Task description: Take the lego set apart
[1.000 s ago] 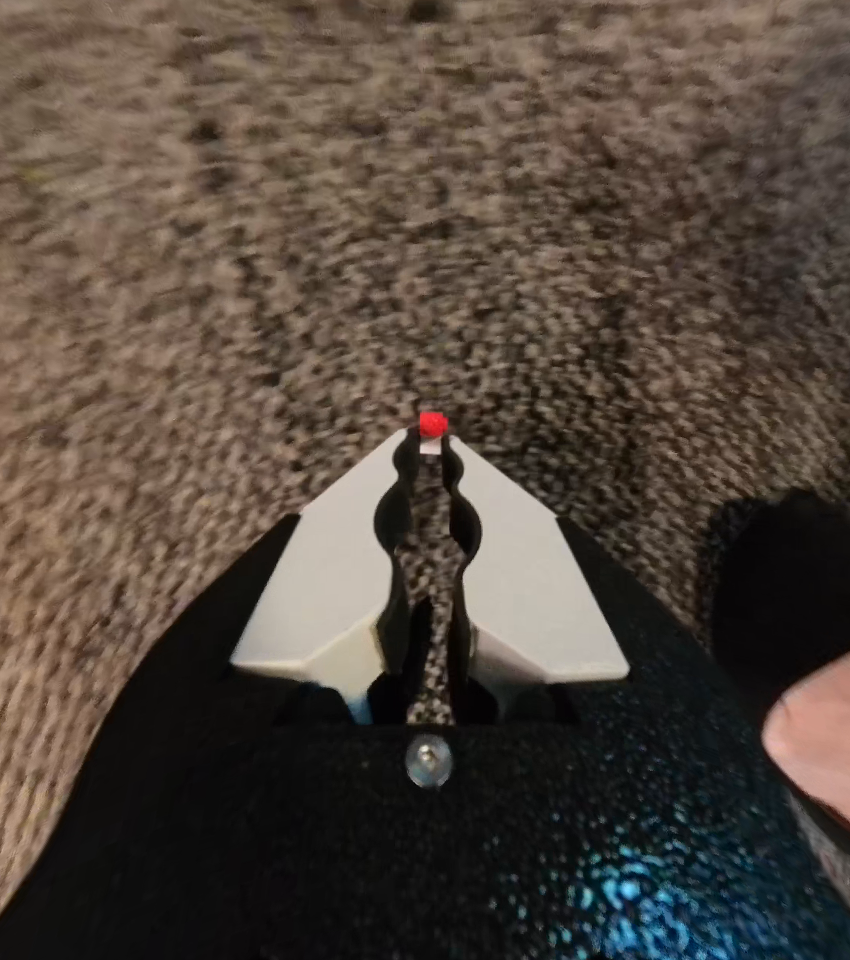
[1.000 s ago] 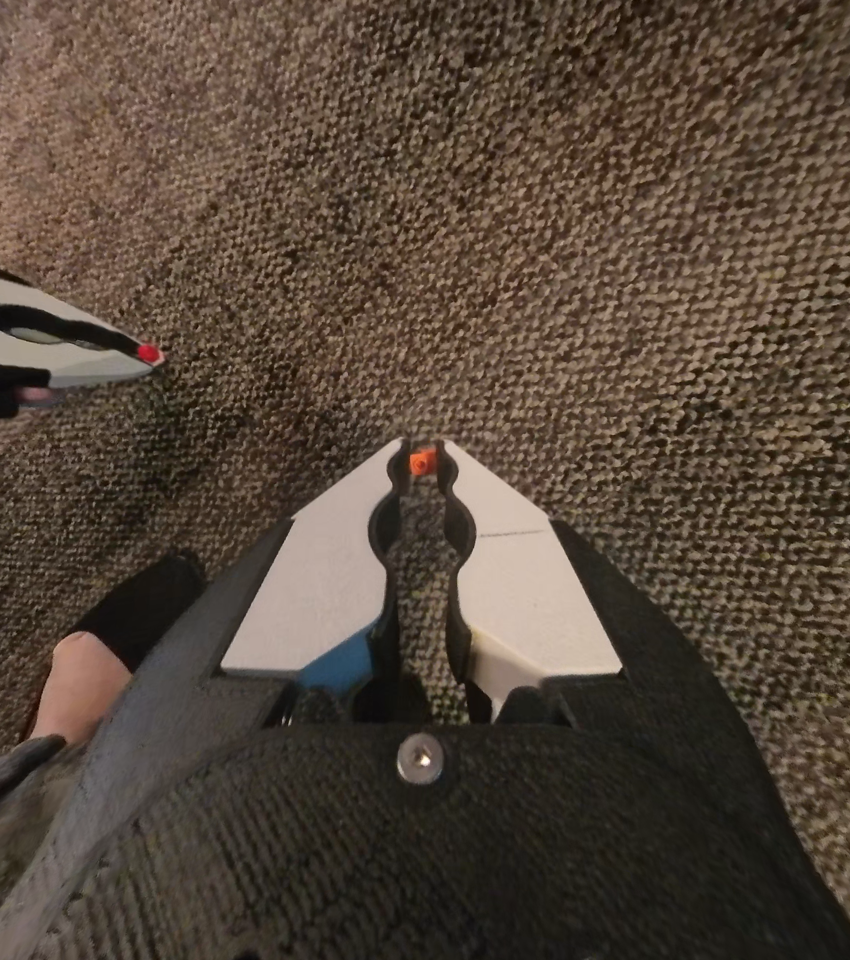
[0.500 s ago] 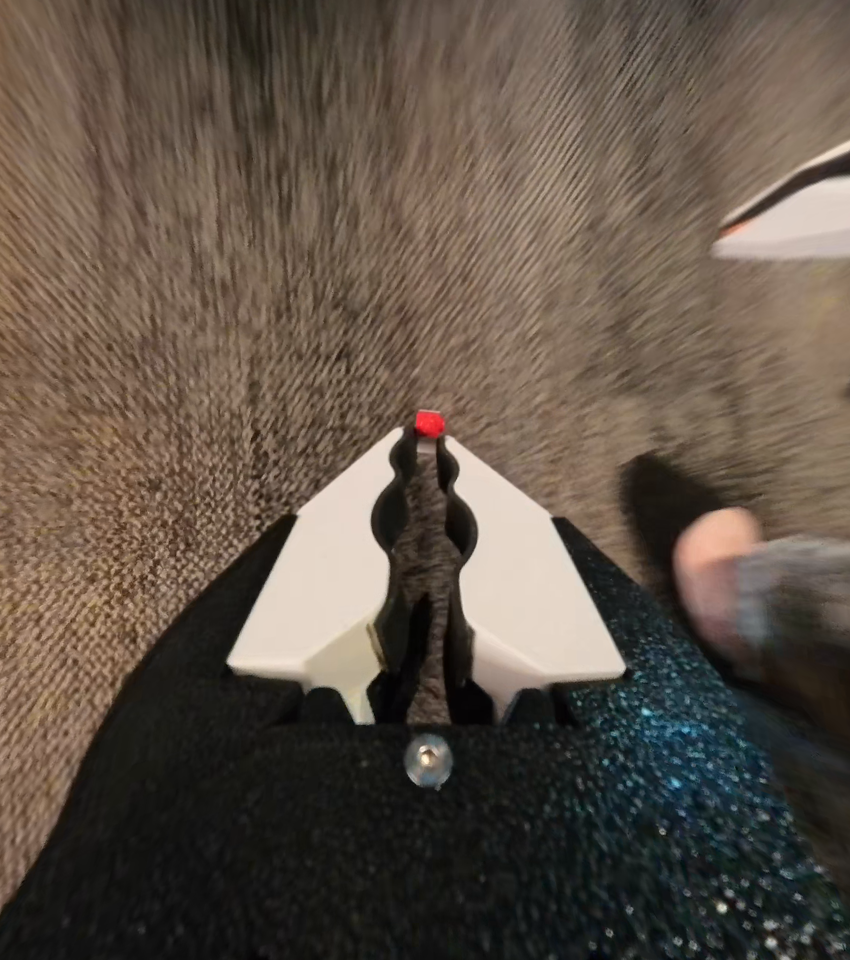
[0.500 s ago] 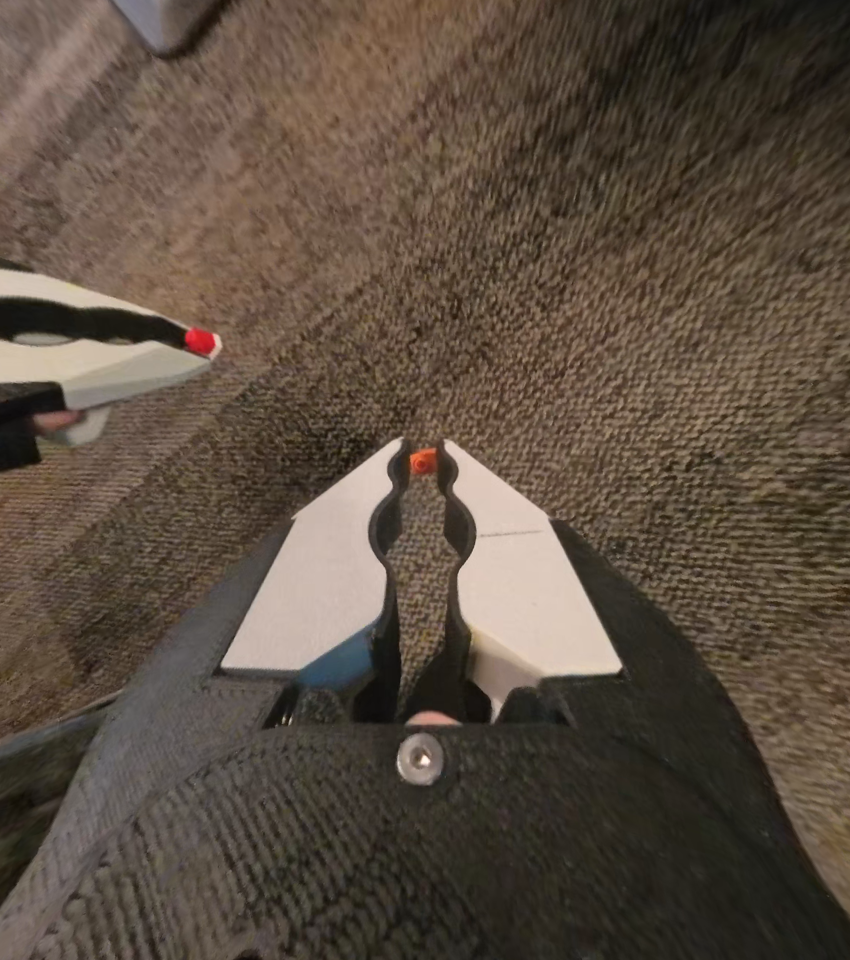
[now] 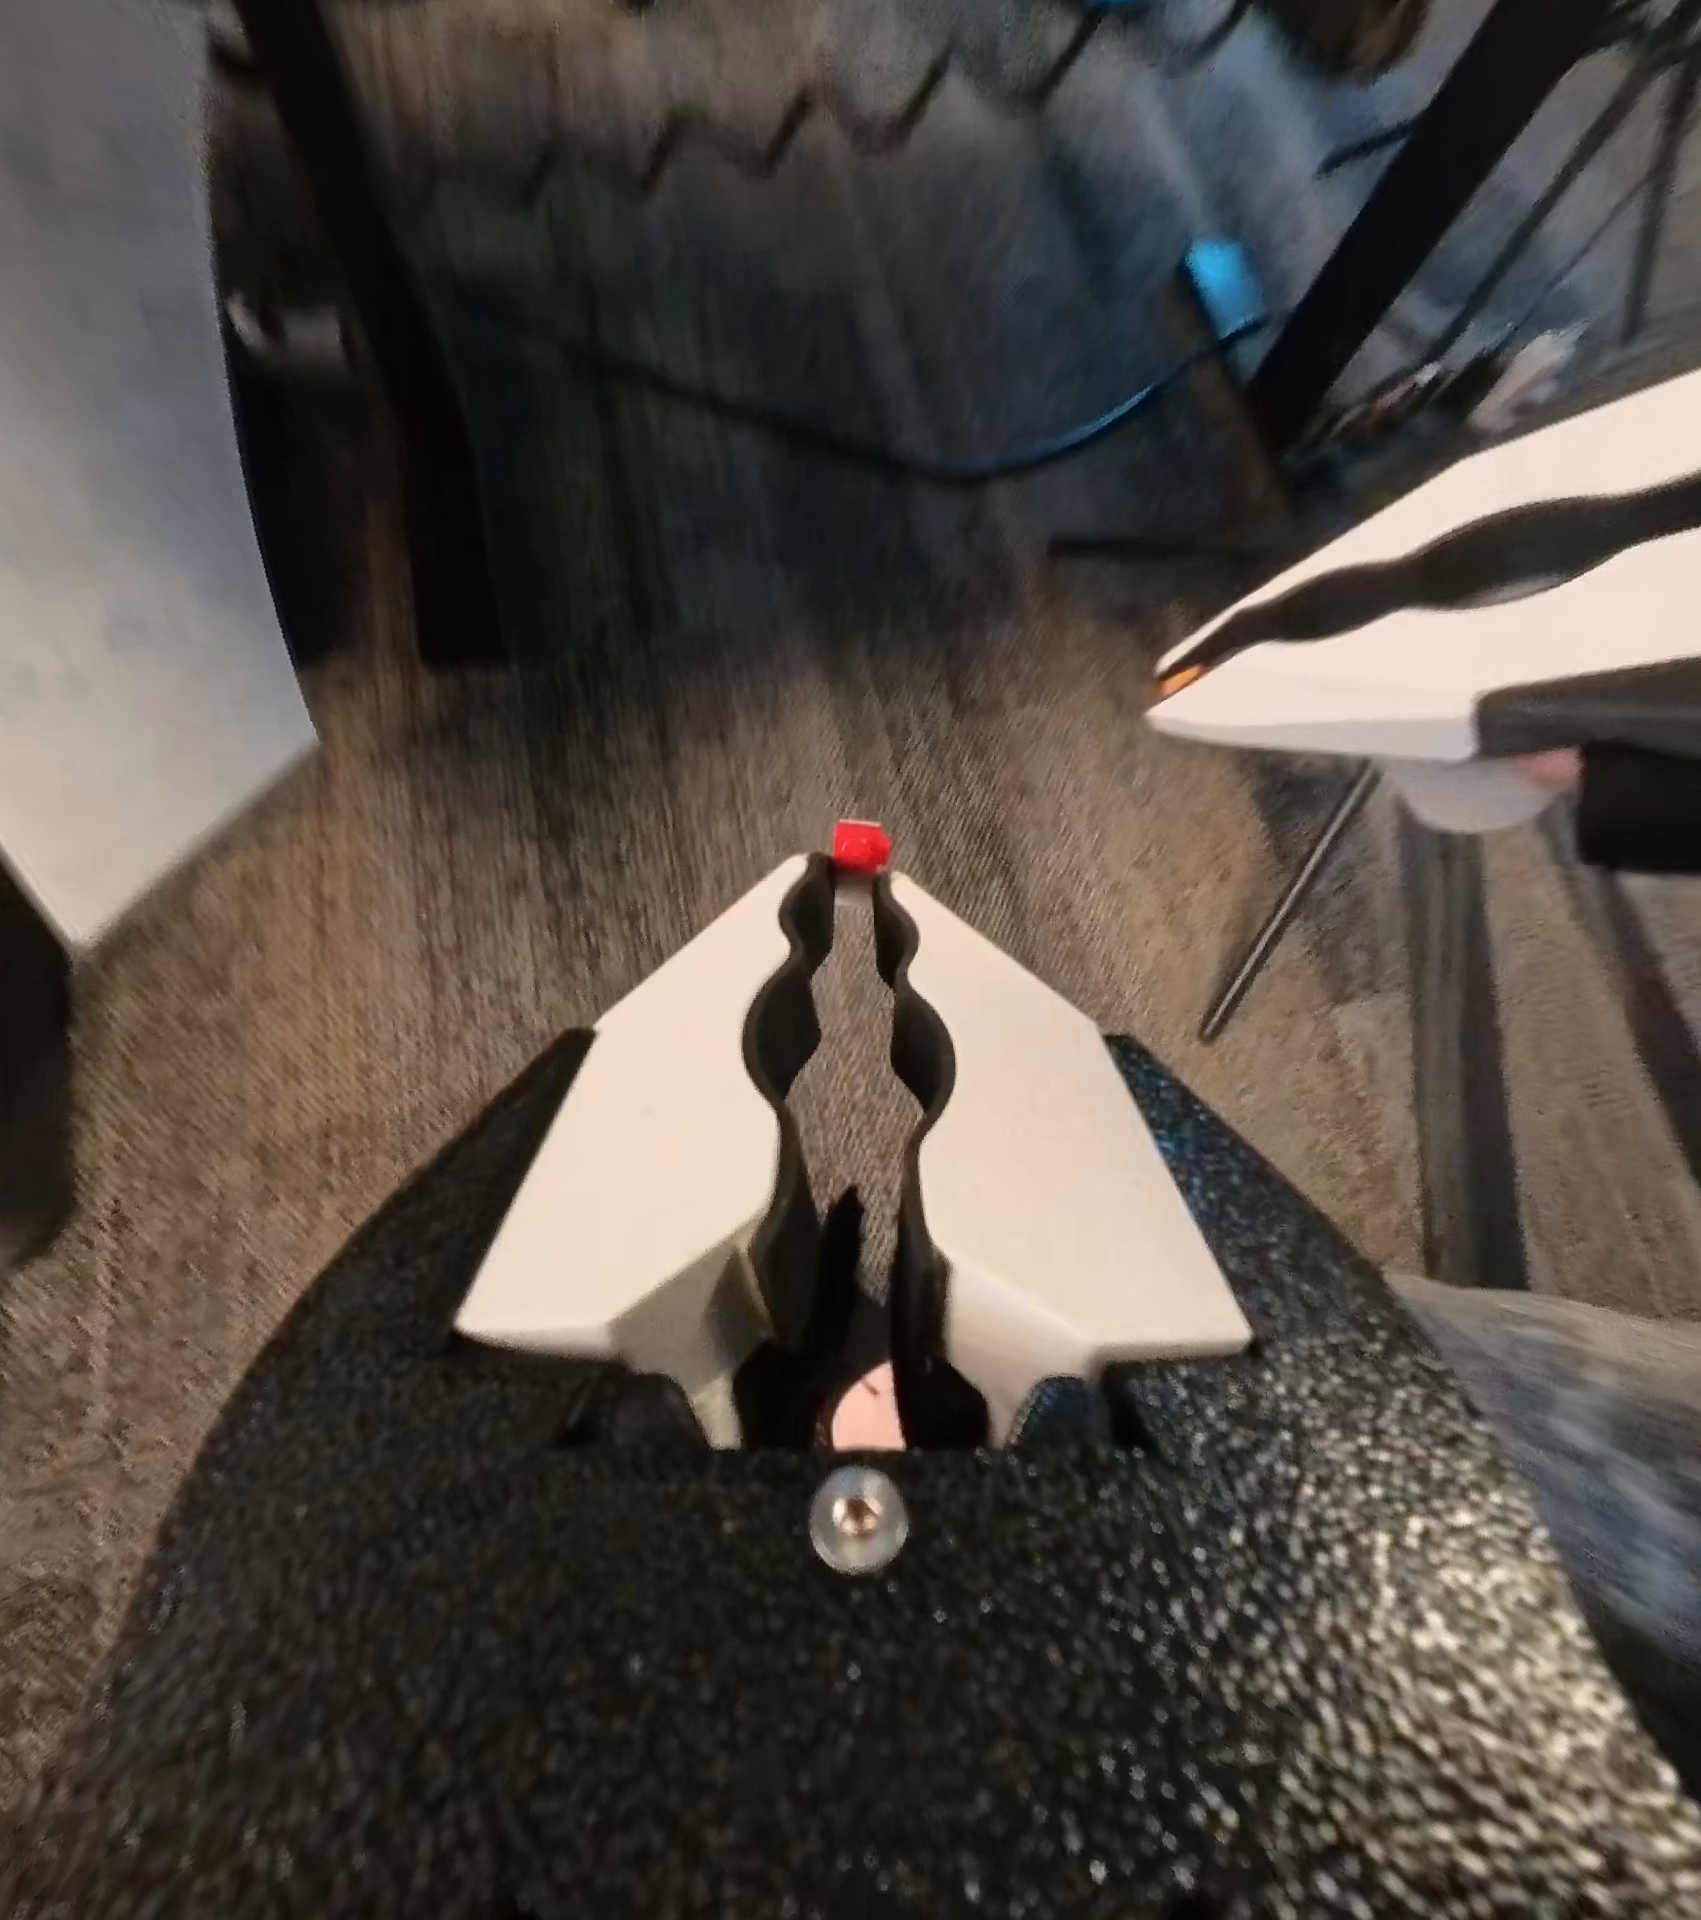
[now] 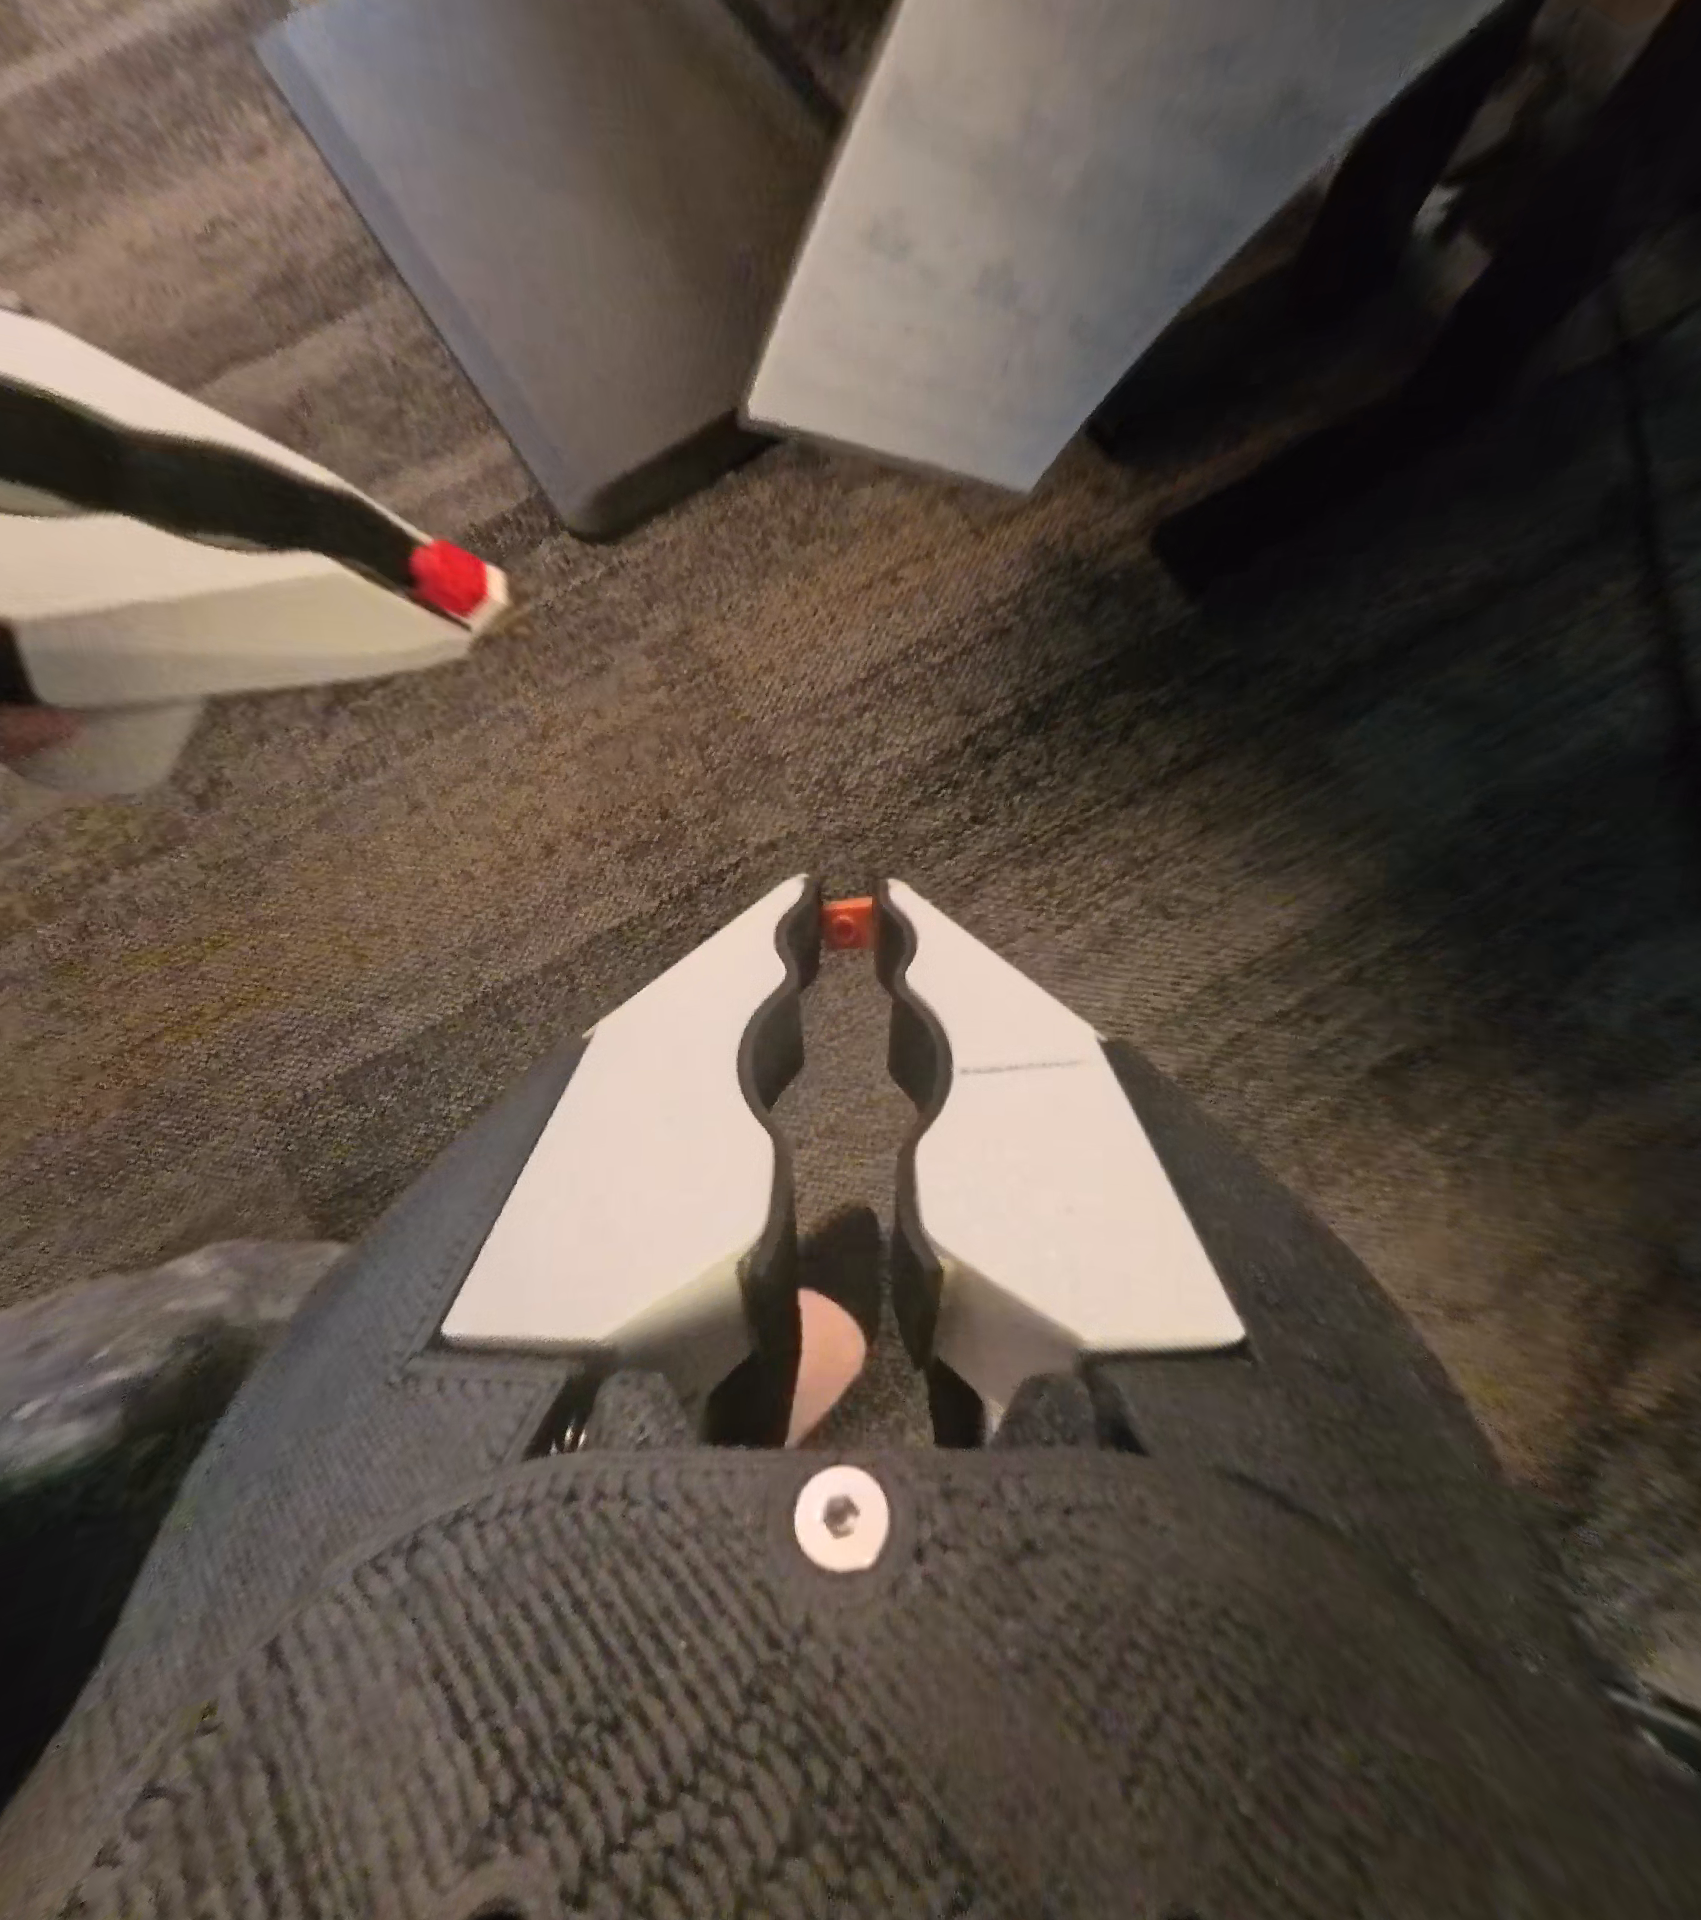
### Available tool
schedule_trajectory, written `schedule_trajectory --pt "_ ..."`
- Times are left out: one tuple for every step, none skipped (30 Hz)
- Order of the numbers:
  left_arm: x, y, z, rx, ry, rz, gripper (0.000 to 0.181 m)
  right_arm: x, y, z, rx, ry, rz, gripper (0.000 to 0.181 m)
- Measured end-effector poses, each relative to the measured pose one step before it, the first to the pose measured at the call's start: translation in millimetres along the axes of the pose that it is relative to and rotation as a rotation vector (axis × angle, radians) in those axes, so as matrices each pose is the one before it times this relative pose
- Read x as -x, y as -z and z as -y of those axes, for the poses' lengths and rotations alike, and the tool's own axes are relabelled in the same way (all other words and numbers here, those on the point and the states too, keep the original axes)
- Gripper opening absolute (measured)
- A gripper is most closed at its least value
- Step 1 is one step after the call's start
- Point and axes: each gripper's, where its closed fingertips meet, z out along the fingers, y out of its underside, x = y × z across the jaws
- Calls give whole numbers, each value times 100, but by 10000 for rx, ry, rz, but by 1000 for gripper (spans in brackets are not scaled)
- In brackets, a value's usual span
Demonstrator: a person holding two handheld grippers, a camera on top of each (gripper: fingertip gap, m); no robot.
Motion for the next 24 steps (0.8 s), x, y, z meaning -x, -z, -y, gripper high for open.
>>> schedule_trajectory --pt "-111 1214 1394 -147 -91 -58 6 -392 1638 916 -46 -46 -181 8" --pt "-18 1106 1313 -128 -93 -42 6 -515 1536 714 -11 -69 -225 9" --pt "42 924 1118 -113 -72 -62 6 -584 1421 523 18 -61 -257 9" --pt "243 938 907 -54 -71 -63 6 -635 1300 407 23 -44 -283 9" --pt "197 699 965 -43 -80 -29 6 -706 1191 355 22 -38 -305 9" --pt "207 600 963 -48 -116 -43 6 -753 1072 360 12 -65 -319 9" --pt "237 513 926 -40 -165 -34 6 -737 929 475 -40 -96 -297 9" --pt "399 465 949 -39 -206 34 6 -743 818 660 -105 -75 -286 9" --pt "608 414 921 -15 -264 163 6 -760 675 771 -130 -18 -292 9" --pt "781 436 1105 0 -344 269 6 -780 539 880 -159 19 -288 9" --pt "562 200 961 -70 -372 109 6 -723 399 1032 -234 1 -247 9" --pt "307 96 1018 -126 -355 -86 6 -649 302 1175 -304 -51 -197 9" --pt "399 18 948 -116 -293 -85 6 -645 172 1170 -327 -104 -195 9" --pt "451 -31 941 -120 -194 -77 6 -639 68 1125 -304 -96 -203 9" --pt "463 -36 1028 -165 -86 -92 6 -717 9 1083 -285 -84 -265 9" --pt "459 -162 1108 -191 -41 -98 6 -835 -30 1101 -283 -92 -328 8" --pt "424 -272 1143 -179 -55 -91 6 -953 -4 1219 -304 -117 -330 8" --pt "346 -319 1538 -172 -125 -84 6 -885 -145 1311 -340 -147 -291 8" --pt "347 -520 1261 -173 -173 -46 6 -939 -210 1391 -353 -178 -267 8" --pt "339 -691 1377 -191 -180 -20 6 -881 -306 1408 -322 -145 -163 9" --pt "316 -850 1582 -247 -155 -15 6 -840 -372 1463 -296 -56 -60 9" --pt "309 -992 1831 -334 -138 -32 6 -970 -421 1449 -298 22 -80 9" --pt "310 -1366 1896 -418 -47 -47 6 -1230 -489 1508 -315 57 -136 8" --pt "97 -1543 1852 -436 203 -159 6 -1239 -662 1329 -299 26 -145 9"
